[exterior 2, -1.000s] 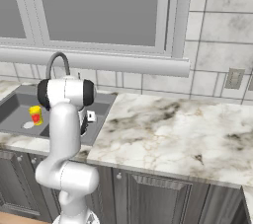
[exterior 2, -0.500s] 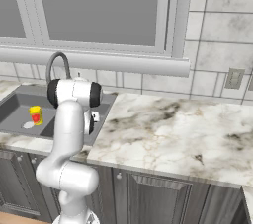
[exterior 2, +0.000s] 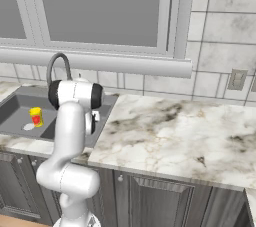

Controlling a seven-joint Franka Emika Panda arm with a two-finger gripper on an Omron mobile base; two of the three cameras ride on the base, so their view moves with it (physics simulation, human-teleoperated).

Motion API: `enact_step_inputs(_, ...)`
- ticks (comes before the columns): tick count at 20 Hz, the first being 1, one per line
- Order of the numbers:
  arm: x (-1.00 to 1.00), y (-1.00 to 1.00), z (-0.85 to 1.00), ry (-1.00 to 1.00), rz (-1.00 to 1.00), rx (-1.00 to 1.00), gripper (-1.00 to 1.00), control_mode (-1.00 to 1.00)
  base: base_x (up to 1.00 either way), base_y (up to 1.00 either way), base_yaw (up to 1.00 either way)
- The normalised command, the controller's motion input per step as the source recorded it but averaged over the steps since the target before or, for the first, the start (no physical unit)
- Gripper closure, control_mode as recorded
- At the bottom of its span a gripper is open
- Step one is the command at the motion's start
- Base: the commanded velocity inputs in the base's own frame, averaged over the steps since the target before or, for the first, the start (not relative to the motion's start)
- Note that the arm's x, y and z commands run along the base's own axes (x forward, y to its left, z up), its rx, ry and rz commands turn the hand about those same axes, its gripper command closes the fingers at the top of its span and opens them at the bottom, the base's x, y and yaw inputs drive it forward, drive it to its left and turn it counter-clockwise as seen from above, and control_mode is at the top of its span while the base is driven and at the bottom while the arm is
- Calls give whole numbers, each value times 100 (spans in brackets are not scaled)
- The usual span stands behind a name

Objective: Place the cup in the left basin and the mug in the right basin of the sink.

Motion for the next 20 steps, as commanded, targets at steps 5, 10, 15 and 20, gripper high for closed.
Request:
enact_step_inputs(5, 0, 28, 40, -2, 0, 0, -100, -100, 0, 0, 0)
enact_step_inputs(10, -2, 28, 35, 0, 0, 0, -100, -100, 0, 0, 0)
enact_step_inputs(15, -18, 14, 44, -1, 0, 0, -100, -100, 0, 0, 0)
enact_step_inputs(20, -36, 2, 44, -1, 0, 0, -100, -100, 0, 0, 0)
